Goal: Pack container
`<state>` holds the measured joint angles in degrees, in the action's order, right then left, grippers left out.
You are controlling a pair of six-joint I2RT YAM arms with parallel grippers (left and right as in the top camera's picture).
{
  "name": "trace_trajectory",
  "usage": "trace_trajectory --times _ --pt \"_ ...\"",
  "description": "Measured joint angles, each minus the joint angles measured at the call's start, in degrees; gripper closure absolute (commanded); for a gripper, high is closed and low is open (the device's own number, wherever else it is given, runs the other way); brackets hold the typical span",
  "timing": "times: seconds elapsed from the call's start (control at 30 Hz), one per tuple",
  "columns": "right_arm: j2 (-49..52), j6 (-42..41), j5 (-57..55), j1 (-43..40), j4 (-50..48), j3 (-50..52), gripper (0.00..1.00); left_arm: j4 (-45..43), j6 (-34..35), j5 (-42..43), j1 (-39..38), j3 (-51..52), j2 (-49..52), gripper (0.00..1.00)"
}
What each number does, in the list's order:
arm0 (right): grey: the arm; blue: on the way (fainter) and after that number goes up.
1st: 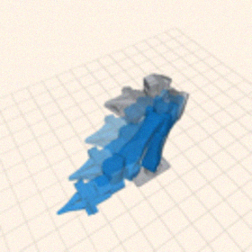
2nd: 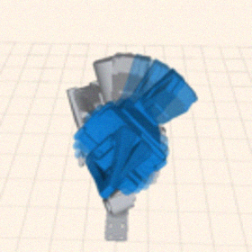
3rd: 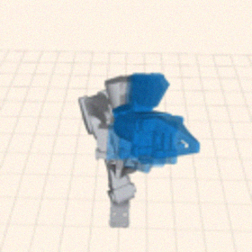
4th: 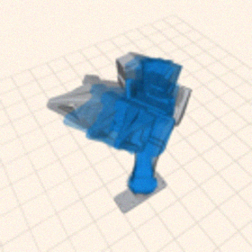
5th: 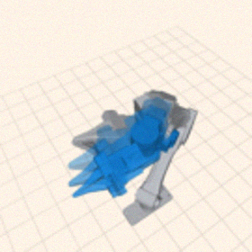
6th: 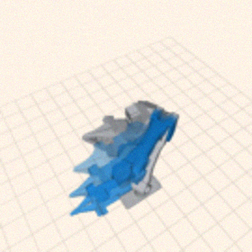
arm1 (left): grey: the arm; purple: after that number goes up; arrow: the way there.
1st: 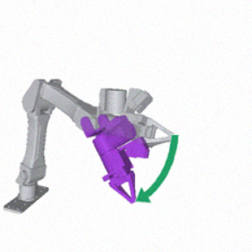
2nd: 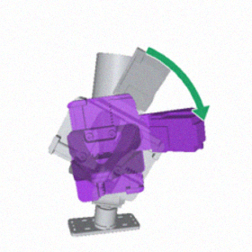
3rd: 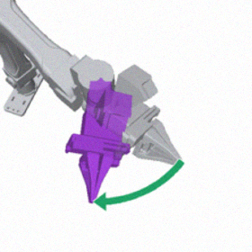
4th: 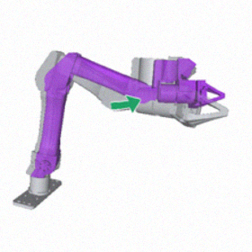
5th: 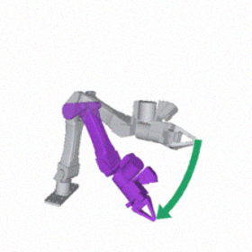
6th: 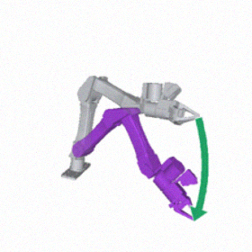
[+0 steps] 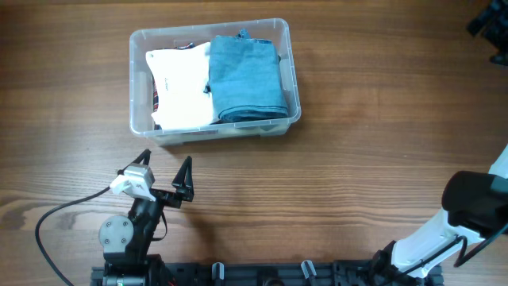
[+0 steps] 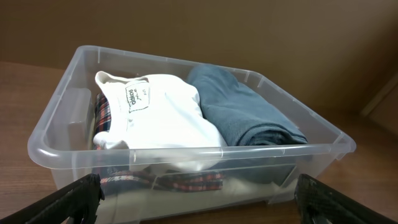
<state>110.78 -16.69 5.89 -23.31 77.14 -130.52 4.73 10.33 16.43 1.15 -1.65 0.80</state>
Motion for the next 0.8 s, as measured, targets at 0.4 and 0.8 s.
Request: trace_trajectory --times 0.4,0.8 --pt "-18.58 0.07 0.02 18.71 -0.02 0.04 0.00 -0.02 0.02 0.02 0.00 0.00 0.00 0.00" --pt "-54.64 6.43 -1.38 23.56 -30.80 42.21 0.00 -0.04 0.02 0.02 0.00 0.11 -0.02 0.00"
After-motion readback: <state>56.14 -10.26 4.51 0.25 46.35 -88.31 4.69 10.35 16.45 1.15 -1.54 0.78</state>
